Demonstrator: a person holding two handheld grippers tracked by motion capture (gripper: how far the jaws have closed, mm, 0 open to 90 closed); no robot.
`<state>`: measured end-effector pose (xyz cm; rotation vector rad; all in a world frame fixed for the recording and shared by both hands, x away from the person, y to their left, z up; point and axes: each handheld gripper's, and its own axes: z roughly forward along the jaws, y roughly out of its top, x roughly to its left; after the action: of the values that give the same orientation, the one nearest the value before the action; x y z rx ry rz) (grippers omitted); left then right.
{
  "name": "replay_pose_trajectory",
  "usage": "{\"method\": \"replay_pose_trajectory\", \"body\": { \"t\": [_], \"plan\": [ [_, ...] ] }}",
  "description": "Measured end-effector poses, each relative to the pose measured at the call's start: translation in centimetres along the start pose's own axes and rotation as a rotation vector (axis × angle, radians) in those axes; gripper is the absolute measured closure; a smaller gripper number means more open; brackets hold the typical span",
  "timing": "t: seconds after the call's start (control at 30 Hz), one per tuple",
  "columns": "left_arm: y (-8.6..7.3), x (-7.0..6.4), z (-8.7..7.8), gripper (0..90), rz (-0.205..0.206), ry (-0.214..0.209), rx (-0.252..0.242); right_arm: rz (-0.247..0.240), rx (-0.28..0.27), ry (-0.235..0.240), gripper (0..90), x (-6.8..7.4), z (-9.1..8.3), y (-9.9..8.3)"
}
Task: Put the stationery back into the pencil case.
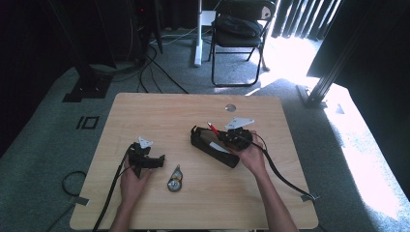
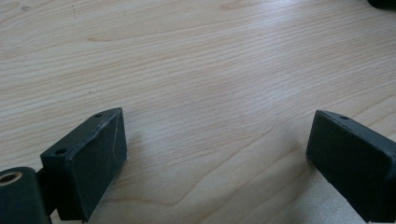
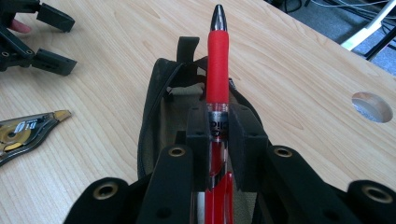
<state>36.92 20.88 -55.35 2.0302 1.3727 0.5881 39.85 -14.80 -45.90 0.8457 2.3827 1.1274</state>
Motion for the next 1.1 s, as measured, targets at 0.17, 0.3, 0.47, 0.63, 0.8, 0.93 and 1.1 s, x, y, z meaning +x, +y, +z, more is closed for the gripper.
{"method": "replay_pose_trajectory", "body": {
  "t": [0.17,0.3,0.47,0.63,0.8,0.93,1.1],
  "plan": [
    [0.0,0.0,0.0,5.5,0.001,0.001,0.000,-0.003,0.010,0.006,78.9,0.1,0.3,-0.1],
    [0.0,0.0,0.0,5.4,-0.001,0.001,0.000,-0.006,0.016,0.011,78.9,0.2,0.5,-0.2],
    [0.0,0.0,0.0,5.4,-0.002,0.000,0.000,-0.006,0.028,0.016,78.8,0.3,0.7,-0.3],
    [0.0,0.0,0.0,5.5,-0.002,0.000,0.000,-0.009,0.036,0.021,78.7,0.5,0.9,-0.4],
    [0.0,0.0,0.0,5.5,-0.002,0.000,0.000,-0.010,0.048,0.025,78.6,0.6,1.1,-0.5],
    [0.0,0.0,0.0,5.4,-0.002,0.000,0.000,-0.006,0.055,0.030,78.6,0.7,1.3,-0.6],
    [0.0,0.0,0.0,5.4,-0.002,-0.001,0.000,-0.004,0.063,0.044,77.1,0.8,1.4,-0.7]
  ]
}}
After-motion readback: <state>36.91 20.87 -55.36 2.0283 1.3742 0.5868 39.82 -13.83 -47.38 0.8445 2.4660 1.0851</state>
